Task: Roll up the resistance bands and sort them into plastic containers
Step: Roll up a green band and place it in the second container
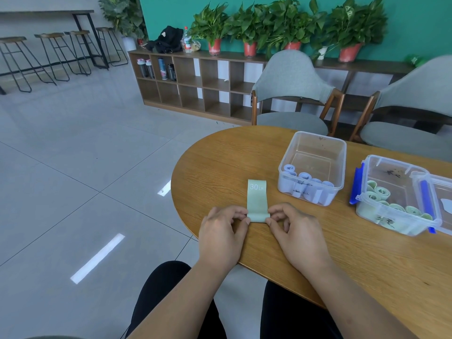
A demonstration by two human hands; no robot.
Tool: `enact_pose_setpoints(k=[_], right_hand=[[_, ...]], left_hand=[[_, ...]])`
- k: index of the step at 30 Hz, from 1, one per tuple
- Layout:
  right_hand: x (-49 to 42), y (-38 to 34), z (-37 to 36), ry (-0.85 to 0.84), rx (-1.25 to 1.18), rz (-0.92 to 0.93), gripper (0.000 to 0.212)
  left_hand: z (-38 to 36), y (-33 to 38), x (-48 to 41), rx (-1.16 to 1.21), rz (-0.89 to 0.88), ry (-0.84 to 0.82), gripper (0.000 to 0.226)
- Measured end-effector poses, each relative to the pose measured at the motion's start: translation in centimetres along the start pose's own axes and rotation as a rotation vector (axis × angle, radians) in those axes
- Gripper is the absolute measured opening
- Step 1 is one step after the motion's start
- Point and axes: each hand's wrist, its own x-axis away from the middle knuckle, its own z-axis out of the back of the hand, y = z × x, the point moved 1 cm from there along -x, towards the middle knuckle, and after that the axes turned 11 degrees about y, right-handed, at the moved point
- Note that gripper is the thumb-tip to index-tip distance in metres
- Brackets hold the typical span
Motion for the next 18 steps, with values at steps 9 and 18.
enact_pose_setpoints(k=[9, 18], right_hand=[[0.02, 0.11, -0.35, -0.008, 0.046, 0.028, 0.023], [-0.03, 0.07, -0.07, -0.011, -0.011, -0.034, 0.031]], left_hand=[[-0.22, -0.34, 0.02, -0.026, -0.035, -0.010, 0.023], [0.10, 0.14, -0.07, 0.009, 0.010, -0.014, 0.023]])
